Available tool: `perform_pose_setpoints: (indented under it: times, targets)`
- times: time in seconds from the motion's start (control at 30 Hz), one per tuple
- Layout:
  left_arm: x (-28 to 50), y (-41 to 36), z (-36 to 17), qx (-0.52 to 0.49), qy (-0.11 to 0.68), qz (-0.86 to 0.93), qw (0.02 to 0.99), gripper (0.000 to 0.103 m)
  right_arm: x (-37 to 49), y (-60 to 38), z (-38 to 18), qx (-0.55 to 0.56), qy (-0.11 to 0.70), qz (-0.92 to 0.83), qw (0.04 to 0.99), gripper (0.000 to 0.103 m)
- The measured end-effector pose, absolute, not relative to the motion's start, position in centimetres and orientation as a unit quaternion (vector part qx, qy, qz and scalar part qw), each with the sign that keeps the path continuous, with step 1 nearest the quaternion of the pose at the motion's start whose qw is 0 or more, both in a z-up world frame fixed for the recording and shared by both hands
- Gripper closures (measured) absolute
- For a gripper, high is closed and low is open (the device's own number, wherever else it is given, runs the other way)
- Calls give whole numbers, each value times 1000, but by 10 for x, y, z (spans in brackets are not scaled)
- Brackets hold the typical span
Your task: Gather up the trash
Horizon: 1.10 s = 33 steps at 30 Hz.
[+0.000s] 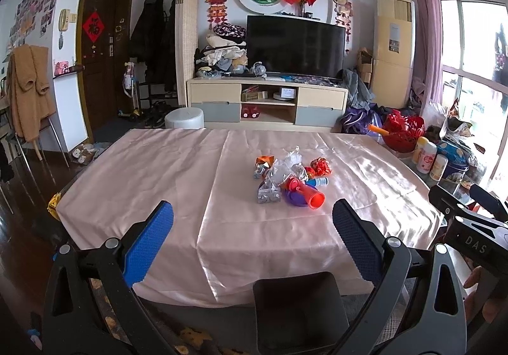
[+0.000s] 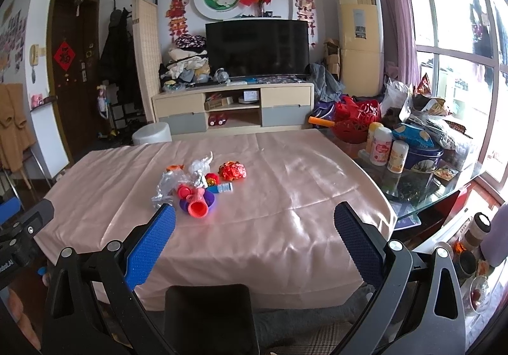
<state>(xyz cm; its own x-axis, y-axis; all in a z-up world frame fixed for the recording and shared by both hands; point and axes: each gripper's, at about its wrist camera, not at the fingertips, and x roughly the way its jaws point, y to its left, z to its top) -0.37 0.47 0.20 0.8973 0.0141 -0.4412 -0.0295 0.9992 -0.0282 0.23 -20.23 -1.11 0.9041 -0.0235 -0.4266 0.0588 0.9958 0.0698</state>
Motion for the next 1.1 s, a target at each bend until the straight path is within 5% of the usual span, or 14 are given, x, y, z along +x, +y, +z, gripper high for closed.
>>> perform_pose_setpoints:
  times: [1.1]
  targets:
    - [0,7,-3,-21,229,17,973,8,8,-198,-14,35,220,-14,975,3]
